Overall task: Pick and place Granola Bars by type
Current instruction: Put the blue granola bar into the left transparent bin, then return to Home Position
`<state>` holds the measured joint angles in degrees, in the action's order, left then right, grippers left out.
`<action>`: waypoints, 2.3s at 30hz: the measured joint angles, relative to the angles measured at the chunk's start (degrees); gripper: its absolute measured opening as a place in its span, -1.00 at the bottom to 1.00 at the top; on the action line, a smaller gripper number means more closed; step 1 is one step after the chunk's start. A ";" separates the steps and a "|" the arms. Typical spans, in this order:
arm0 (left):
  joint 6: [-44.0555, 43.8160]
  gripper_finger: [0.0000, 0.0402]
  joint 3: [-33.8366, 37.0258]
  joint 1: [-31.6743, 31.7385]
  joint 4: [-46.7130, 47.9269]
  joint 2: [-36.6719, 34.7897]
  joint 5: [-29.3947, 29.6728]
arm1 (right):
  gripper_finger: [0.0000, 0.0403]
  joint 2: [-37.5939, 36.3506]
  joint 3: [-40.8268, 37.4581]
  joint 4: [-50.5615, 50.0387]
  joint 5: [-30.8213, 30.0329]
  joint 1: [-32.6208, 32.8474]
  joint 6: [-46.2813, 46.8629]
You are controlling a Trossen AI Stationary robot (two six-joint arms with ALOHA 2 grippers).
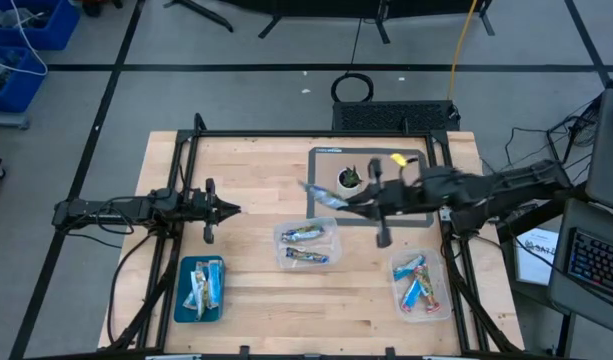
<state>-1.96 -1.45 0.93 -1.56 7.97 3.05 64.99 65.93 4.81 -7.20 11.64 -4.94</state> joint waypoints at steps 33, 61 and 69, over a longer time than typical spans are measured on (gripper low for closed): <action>0.00 -0.79 -0.02 0.00 -0.03 0.00 0.02 | -0.98 28.81 -16.24 -3.31 14.92 -4.92 23.36; 0.01 -0.79 -0.02 0.00 -0.06 0.00 0.00 | -0.33 28.87 -16.22 4.52 16.39 -4.90 25.30; 0.02 -0.79 -0.02 -0.02 -0.07 0.00 0.00 | -0.15 19.05 -16.26 4.15 16.41 -4.90 21.51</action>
<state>-1.94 -1.48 0.91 -1.63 7.97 3.05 84.04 49.67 8.97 9.21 6.74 16.57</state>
